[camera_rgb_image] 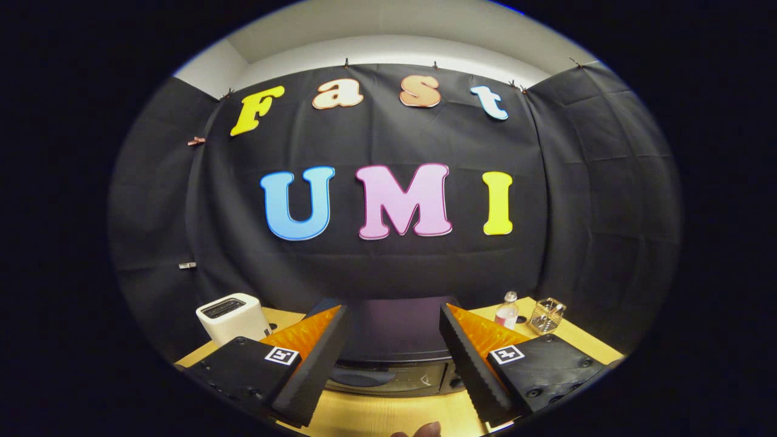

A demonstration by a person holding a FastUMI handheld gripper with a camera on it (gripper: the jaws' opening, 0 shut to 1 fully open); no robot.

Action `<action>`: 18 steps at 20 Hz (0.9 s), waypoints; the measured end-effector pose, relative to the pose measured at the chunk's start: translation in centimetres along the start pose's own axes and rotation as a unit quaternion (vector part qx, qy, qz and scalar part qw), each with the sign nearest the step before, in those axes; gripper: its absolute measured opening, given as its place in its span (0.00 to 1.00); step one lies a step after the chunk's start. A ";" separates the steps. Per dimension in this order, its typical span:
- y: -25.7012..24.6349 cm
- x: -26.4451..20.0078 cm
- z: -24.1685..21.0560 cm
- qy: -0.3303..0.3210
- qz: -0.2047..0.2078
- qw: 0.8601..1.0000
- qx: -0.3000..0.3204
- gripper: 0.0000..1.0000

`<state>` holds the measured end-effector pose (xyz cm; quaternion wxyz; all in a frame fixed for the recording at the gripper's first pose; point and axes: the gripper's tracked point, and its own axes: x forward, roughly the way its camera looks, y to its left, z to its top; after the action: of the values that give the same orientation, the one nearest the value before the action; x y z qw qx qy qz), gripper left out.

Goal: Open the toaster oven, put the food inside, and close the toaster oven door.

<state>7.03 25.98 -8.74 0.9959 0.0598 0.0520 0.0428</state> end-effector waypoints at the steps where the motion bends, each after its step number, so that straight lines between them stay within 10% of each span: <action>1: 0.6 0.5 -1.3 0.010 -0.001 1.000 -0.004 0.98; 18: 4.1 5.3 -12.9 0.143 -0.018 0.989 -0.023 0.98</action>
<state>10.52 31.95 -21.49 0.9801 0.0297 0.1936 0.0337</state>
